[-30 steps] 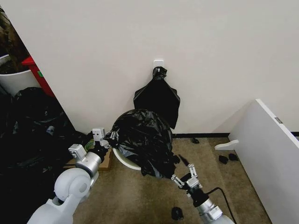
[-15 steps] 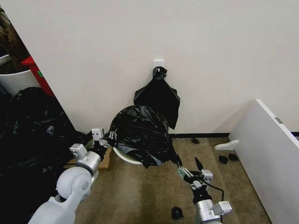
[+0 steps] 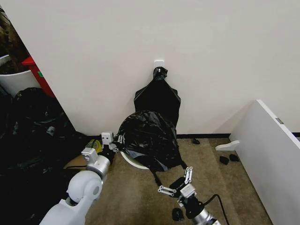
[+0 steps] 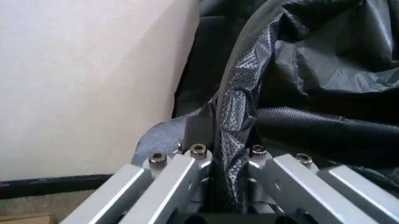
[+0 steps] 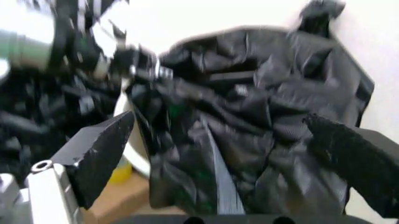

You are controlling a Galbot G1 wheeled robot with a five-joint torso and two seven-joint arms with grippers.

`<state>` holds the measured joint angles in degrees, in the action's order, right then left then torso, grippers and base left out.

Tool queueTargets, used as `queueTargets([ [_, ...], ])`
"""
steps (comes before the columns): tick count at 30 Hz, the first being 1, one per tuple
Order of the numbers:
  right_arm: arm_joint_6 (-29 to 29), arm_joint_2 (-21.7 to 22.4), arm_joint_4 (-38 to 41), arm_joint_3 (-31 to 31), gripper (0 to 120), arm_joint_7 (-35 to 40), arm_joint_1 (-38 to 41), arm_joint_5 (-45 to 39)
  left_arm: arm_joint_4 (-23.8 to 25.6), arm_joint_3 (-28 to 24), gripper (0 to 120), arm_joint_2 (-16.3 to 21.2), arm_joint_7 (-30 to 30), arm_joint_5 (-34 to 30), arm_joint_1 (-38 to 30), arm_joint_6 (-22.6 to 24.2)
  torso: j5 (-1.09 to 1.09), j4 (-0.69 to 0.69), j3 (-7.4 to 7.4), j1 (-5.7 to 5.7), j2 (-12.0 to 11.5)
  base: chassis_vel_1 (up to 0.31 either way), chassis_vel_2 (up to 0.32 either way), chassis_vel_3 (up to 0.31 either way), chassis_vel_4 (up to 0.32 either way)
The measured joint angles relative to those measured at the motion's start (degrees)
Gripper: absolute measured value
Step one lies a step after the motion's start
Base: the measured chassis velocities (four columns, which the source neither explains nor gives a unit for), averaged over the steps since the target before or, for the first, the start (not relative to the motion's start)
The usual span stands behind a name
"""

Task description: Place the garbage bag over the trash bin.

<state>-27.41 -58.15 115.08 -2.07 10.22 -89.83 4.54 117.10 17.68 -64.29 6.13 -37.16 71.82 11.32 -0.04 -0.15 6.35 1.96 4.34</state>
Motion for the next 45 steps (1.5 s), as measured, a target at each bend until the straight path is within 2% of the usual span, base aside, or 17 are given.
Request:
queueTargets([
  [2,1.29,0.27,0.21,0.12,95,0.15,0.3,-0.01,0.0,-0.17,1,0.0,0.07,0.05,-0.11,0.0,0.0,0.01,0.0,0.0,0.0,0.0,0.0,0.0,0.0],
  [6,4.23,1.01,1.22,0.38,81,0.02,1.08,-0.24,-0.06,-0.64,1,-0.06,0.27,0.07,-0.52,0.0,0.01,0.01,0.0,0.0,0.0,0.0,0.0,0.0,0.0],
  [9,7.0,1.66,2.7,0.63,66,-0.26,1.39,0.0,-0.56,-1.4,1,-0.22,0.41,0.29,-1.0,-0.01,0.0,0.0,0.0,0.0,0.0,0.0,0.0,0.0,0.0],
  [10,7.0,1.66,2.7,0.63,66,-0.26,1.39,0.0,-0.56,-1.4,1,-0.22,0.41,0.29,-1.0,-0.01,0.0,0.0,0.0,0.0,0.0,0.0,0.0,0.0,0.0],
  [12,8.98,2.63,3.77,0.65,56,-0.55,1.97,1.04,-0.7,-2.04,1,-0.28,0.44,0.62,-1.12,-0.01,0.01,0.01,0.0,0.0,0.0,0.0,0.0,0.0,0.0],
  [13,8.98,2.63,3.77,0.65,56,-0.55,1.97,1.04,-0.7,-2.04,1,-0.28,0.44,0.62,-1.12,-0.01,0.01,0.01,0.0,0.0,0.0,0.0,0.0,0.0,0.0],
  [14,10.08,3.43,4.43,0.51,49,-0.97,2.39,1.69,-0.75,-2.52,1,-0.27,0.46,0.92,-1.12,-0.01,0.01,0.01,0.0,0.0,0.0,0.0,0.0,0.0,0.0],
  [16,11.69,4.77,5.24,0.33,47,-1.76,2.93,2.25,-0.81,-3.29,1,-0.21,0.46,1.41,-1.09,-0.01,0.0,0.0,0.0,0.0,0.0,0.0,0.0,0.0,0.0],
  [20,14.92,6.63,6.07,0.25,56,-3.41,3.57,2.76,-0.85,-4.1,1,-0.18,0.46,1.89,-1.0,0.0,0.0,0.01,0.0,0.0,0.0,0.0,0.0,0.0,0.0],
  [23,17.27,7.63,6.08,-0.02,58,-5.09,4.18,3.36,-0.85,-4.52,1,-0.24,0.46,2.03,-0.97,0.02,0.0,0.01,0.0,0.0,0.0,0.0,0.0,0.0,0.0],
  [26,18.66,8.01,5.7,-0.19,44,-6.01,4.39,3.78,-0.84,-4.63,1,-0.23,0.44,2.04,-0.87,0.08,0.0,0.0,0.0,0.0,0.0,0.0,0.0,0.0,0.0],
  [30,18.97,8.0,5.61,-0.22,36,-6.01,4.4,3.81,-0.74,-4.63,1,-0.2,0.44,2.04,-0.81,0.11,0.0,0.01,0.0,0.0,0.0,0.0,0.0,0.0,0.0],
  [34,19.08,7.75,5.75,-0.26,16,-6.01,4.28,4.09,-0.45,-4.58,1,-0.07,0.44,2.04,-0.7,0.19,0.0,0.01,0.0,0.0,0.0,0.0,0.0,0.0,0.0],
  [35,19.08,7.75,5.75,-0.26,16,-6.01,4.28,4.09,-0.45,-4.58,1,-0.07,0.44,2.04,-0.7,0.19,0.0,0.01,0.0,0.0,0.0,0.0,0.0,0.0,0.0],
  [39,17.55,7.14,6.0,-0.58,0,-6.23,3.73,5.62,-0.19,-4.36,1,-0.05,0.59,2.02,-0.47,0.22,0.0,0.01,0.0,0.0,0.0,0.0,0.0,0.0,0.0],
  [41,16.94,6.95,5.97,-0.64,0,-6.51,3.68,5.9,-0.15,-4.34,1,-0.06,0.61,2.0,-0.43,0.22,0.0,0.01,0.0,0.0,0.0,0.0,0.0,0.0,0.0],
  [45,10.38,5.39,4.71,-0.82,0,-10.8,3.57,6.37,0.0,-4.24,1,-0.17,0.9,1.66,-0.16,0.24,0.0,0.01,0.0,0.0,0.0,0.0,0.0,0.0,0.0],
])
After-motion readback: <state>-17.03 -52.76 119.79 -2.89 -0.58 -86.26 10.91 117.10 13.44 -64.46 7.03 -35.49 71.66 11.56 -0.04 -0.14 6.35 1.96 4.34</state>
